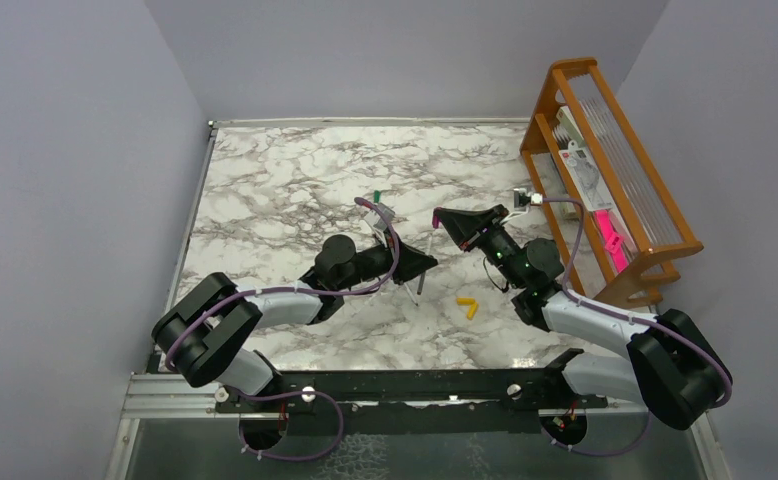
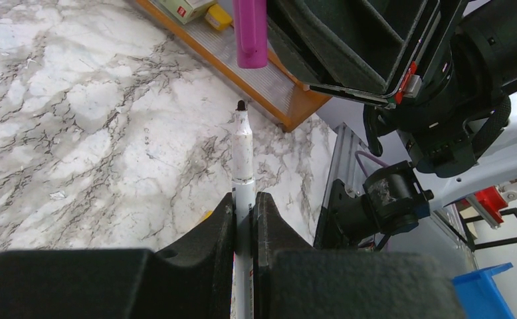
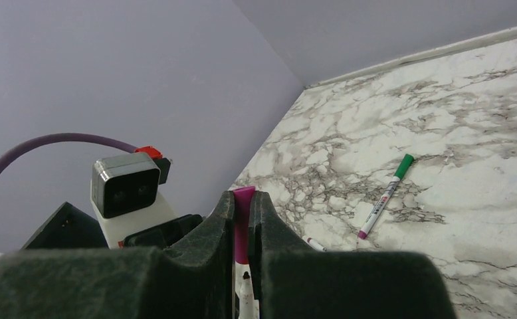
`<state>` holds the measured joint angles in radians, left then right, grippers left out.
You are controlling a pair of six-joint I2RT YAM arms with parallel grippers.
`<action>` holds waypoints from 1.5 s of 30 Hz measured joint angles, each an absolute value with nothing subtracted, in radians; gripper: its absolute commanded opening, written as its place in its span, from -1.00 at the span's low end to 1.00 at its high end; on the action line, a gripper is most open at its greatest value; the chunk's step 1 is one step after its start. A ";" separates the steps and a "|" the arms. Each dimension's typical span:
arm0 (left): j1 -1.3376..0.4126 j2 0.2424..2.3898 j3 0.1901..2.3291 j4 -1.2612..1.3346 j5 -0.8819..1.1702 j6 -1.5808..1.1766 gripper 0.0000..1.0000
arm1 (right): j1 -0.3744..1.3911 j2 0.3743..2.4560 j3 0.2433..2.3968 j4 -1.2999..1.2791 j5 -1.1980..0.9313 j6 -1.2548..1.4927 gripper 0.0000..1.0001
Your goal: Insert the pens into the pen caps
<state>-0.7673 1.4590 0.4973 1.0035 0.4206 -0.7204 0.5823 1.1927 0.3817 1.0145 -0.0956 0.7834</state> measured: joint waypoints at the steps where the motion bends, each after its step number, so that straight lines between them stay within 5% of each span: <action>1: -0.767 1.459 0.497 1.005 0.422 -0.722 -1.00 | 0.582 1.193 0.382 1.015 -0.097 0.782 -0.97; 45: -0.768 1.496 0.516 1.014 0.443 -0.727 -1.00 | 0.580 1.234 0.355 1.048 -0.162 0.765 -0.97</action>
<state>-0.7681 1.4963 0.5156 1.0138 0.4431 -0.7273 0.5804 1.2335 0.3553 1.0485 -0.1623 0.7647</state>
